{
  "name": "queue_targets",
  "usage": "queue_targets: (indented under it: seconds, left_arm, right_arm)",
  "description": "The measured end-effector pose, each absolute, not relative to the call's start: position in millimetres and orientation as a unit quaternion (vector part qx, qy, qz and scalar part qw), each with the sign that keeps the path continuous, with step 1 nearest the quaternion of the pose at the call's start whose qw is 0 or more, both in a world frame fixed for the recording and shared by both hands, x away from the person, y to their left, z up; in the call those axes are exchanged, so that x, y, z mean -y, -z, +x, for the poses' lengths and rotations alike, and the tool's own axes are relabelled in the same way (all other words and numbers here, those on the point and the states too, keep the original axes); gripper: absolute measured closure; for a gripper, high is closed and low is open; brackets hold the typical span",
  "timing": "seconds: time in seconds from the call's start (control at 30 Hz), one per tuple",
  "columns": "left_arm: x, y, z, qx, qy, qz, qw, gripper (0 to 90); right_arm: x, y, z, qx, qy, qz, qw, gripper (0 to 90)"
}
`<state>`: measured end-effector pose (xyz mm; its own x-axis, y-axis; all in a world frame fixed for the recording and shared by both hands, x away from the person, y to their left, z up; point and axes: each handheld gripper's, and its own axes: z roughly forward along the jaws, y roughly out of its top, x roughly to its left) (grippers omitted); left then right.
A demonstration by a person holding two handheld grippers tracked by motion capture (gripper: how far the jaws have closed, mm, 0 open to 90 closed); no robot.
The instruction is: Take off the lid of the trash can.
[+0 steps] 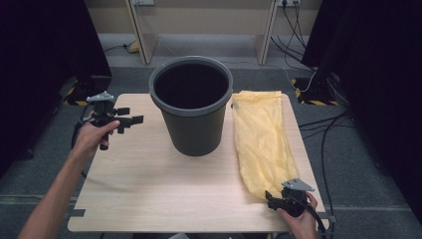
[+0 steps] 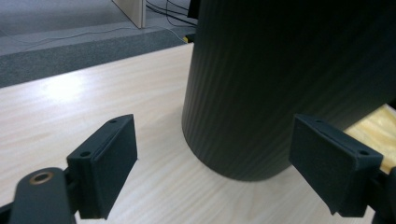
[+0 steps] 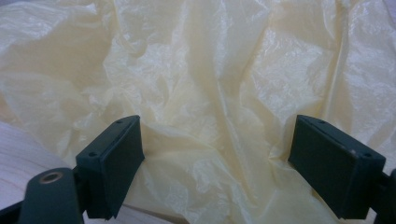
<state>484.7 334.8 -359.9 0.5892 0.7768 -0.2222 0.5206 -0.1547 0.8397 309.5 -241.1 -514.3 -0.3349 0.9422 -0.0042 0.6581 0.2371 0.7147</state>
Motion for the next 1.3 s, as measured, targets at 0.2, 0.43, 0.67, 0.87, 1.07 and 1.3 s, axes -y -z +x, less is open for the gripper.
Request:
queue_targets:
  seconds: [0.2,0.43,0.67,0.87,1.07,1.3]
  left_arm:
    - [-329.4,340.0,496.1,-0.439,-0.136,0.742,0.487,15.6]
    - [-322.8,314.1,518.8,-0.448,-0.162,0.74,0.475,16.3]
    - [-316.4,282.6,538.9,-0.456,-0.164,0.73,0.481,19.0]
    - [-304.1,262.4,550.8,-0.455,-0.171,0.732,0.477,23.5]
    - [-286.3,256.0,561.7,-0.458,-0.169,0.742,0.461,28.0]
    - [-270.1,257.1,574.2,-0.457,-0.156,0.754,0.445,35.7]
  right_arm:
    - [241.6,514.4,309.9,-0.755,-0.317,0.528,0.225,17.5]
    - [241.9,514.8,309.9,-0.755,-0.318,0.527,0.225,17.2]
    - [242.2,514.9,310.4,-0.757,-0.319,0.524,0.225,16.7]
    - [242.2,515.1,310.6,-0.757,-0.32,0.524,0.225,16.4]
    - [242.1,515.4,311.0,-0.758,-0.32,0.522,0.226,16.2]
    - [241.9,515.3,311.1,-0.757,-0.32,0.523,0.225,16.1]
